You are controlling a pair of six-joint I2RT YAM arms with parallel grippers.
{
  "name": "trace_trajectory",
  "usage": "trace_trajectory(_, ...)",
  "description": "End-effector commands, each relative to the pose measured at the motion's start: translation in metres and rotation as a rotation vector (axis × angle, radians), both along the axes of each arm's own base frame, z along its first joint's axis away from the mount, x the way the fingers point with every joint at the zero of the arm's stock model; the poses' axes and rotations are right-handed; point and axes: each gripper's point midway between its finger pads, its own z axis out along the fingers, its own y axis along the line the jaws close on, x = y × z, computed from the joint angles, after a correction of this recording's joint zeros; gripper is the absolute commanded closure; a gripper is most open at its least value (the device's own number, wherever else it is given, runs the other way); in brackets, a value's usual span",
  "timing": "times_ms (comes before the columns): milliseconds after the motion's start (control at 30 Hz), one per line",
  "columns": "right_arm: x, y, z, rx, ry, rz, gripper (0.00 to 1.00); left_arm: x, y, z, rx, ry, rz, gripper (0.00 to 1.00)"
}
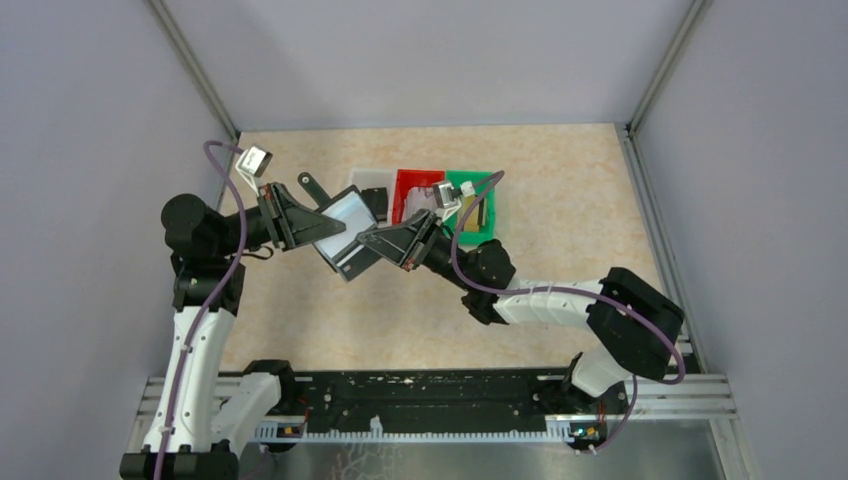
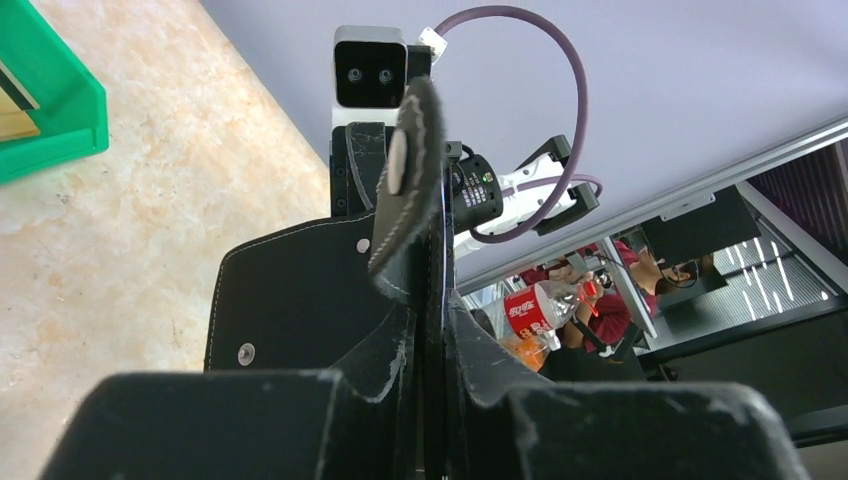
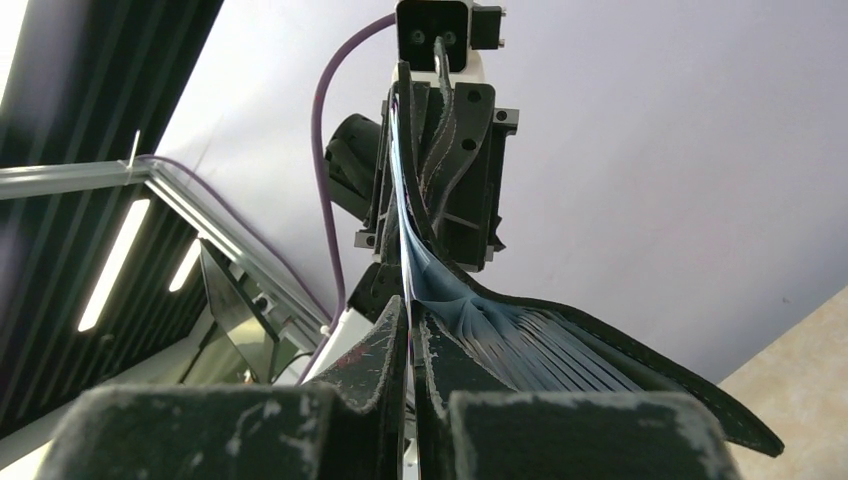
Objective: Take the credit cards out of the card holder
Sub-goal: Remove the credit card from the card holder.
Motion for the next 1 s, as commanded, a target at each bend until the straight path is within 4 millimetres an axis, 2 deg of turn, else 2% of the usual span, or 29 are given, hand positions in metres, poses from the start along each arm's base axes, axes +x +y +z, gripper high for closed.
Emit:
trace_trajectory(0,0.003,0.002,-0.008,-0.025,-0.002,-0.031,1.0,-0.008,0.001,0.023,-0.024,-0.082,-0.002,0.85)
trace_trajectory(133,0.005,0.0,-0.012,-0.028,0.009,-0.051,1.0,-0.01,0.001,0.029,-0.037,-0.094,-0.012,0.82)
trace_trajectory(167,0.004,0.0,-0.012,-0.028,0.006,-0.051,1.0,-0.01,0.0,0.03,-0.038,-0.093,-0.015,0.8)
trace_trajectory(267,0.003,0.002,-0.013,-0.037,-0.001,-0.053,1.0,-0.01,0.0,0.03,-0.041,-0.084,-0.021,0.64)
trace_trajectory(367,0.004,0.001,-0.016,-0.036,0.008,-0.06,1.0,-0.011,0.001,0.026,-0.04,-0.08,-0.024,0.62)
trace_trajectory(567,0.004,0.001,-0.015,-0.025,0.007,-0.067,1.0,-0.011,0.001,0.021,-0.026,-0.085,-0.007,0.88)
trace_trajectory(667,0.004,0.002,-0.017,-0.025,0.007,-0.065,1.0,-0.01,0.002,0.021,-0.026,-0.082,0.003,0.96)
trace_trajectory(733,0.003,0.002,-0.018,-0.021,0.007,-0.064,1.0,-0.009,0.002,0.022,-0.029,-0.082,0.004,1.0)
trace_trajectory(833,0.0,0.003,-0.018,-0.016,0.007,-0.058,1.0,-0.009,0.003,0.021,-0.03,-0.084,0.01,1.0)
trace_trajectory(967,-0.003,0.002,-0.014,-0.005,-0.006,-0.06,0.95,-0.005,0.003,0.02,-0.033,-0.067,0.024,1.0)
